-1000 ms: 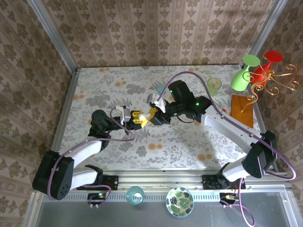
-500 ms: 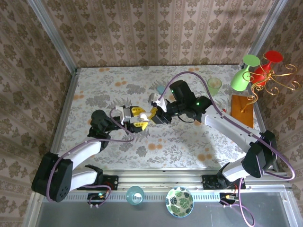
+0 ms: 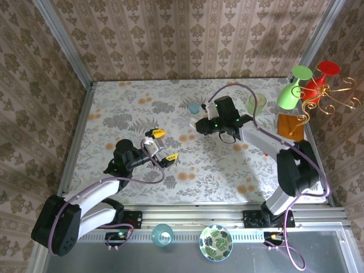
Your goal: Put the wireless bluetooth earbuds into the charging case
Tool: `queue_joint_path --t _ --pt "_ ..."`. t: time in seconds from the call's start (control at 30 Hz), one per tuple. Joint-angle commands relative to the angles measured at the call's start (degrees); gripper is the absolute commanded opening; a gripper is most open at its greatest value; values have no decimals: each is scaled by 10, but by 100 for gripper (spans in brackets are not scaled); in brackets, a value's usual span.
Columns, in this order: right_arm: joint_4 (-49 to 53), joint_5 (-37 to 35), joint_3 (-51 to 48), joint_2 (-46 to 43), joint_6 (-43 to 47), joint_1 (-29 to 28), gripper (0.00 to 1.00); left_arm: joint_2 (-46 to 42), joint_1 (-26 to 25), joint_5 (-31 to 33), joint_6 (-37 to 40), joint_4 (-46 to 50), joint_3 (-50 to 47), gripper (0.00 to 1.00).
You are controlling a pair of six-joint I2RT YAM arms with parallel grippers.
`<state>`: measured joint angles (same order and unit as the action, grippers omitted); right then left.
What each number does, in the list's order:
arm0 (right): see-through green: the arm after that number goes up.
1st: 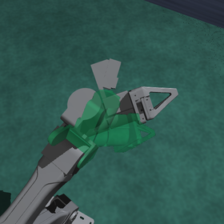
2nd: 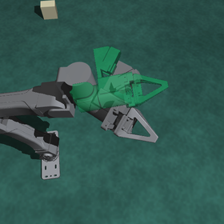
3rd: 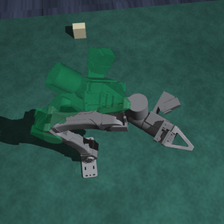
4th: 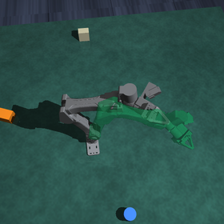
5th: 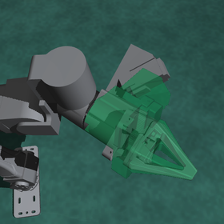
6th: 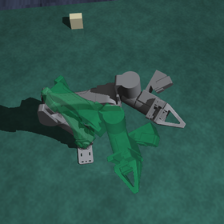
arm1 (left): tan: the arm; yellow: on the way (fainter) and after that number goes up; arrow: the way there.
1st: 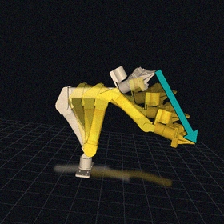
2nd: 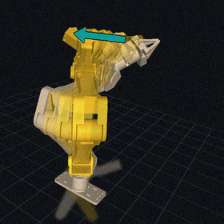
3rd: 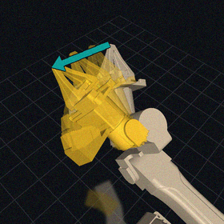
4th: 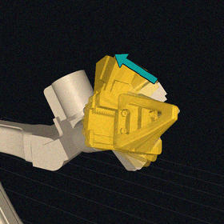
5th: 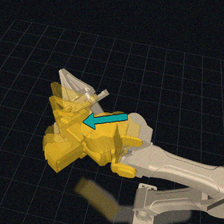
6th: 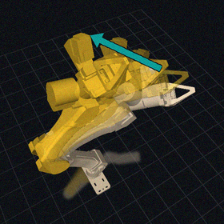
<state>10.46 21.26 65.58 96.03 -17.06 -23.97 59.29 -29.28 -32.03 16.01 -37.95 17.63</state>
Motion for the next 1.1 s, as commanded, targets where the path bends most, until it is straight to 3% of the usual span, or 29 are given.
queue_joint_path --t 0.0,0.37,0.43,0.5,0.57,0.73,0.83,1.0,1.07 --pt "-5 -9 -1 46 -144 20 19 4 -9 92 41 21 -2 100" --pt "-44 8 39 175 -197 39 24 37 -15 99 39 2 -3 100" --pt "-47 0 35 175 -201 42 29 36 -15 102 31 1 -2 100" --pt "-48 -14 27 160 -195 44 41 36 -13 120 5 2 -1 100" --pt "-45 -41 14 134 -178 46 57 36 -3 147 -31 12 8 100" --pt "-43 -110 -34 43 -111 51 84 28 26 216 -67 23 10 100" --pt "-77 -159 -93 -39 -56 53 93 12 55 268 -96 6 -1 100" --pt "-132 -296 -201 -197 68 53 98 -23 72 372 -90 17 -17 100" --pt "-165 -357 -249 -241 118 53 99 -36 90 375 -90 19 -22 100"
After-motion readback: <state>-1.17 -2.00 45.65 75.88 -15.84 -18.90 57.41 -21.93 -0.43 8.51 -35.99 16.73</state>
